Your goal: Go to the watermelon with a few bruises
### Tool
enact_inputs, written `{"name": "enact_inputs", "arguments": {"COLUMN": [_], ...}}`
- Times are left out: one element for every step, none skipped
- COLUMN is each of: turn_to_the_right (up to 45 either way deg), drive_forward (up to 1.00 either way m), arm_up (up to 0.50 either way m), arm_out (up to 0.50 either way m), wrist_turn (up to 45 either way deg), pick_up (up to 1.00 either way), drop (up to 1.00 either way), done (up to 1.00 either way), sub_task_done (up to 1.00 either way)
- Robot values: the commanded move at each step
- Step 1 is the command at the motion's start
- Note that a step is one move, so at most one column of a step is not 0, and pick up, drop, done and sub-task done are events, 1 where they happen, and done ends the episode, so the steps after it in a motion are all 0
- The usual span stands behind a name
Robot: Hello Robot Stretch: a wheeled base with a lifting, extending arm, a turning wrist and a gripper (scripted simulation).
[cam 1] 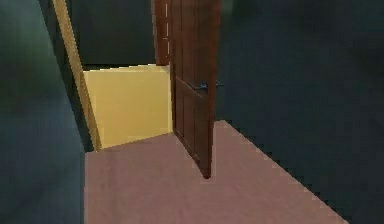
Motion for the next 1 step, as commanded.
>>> {"name": "enact_inputs", "arguments": {"turn_to_the_right": [-9.0], "drive_forward": [0.0], "arm_up": [0.0], "arm_out": [0.0], "wrist_turn": [0.0], "pick_up": [0.0], "drop": [0.0], "done": [0.0], "sub_task_done": [0.0]}}
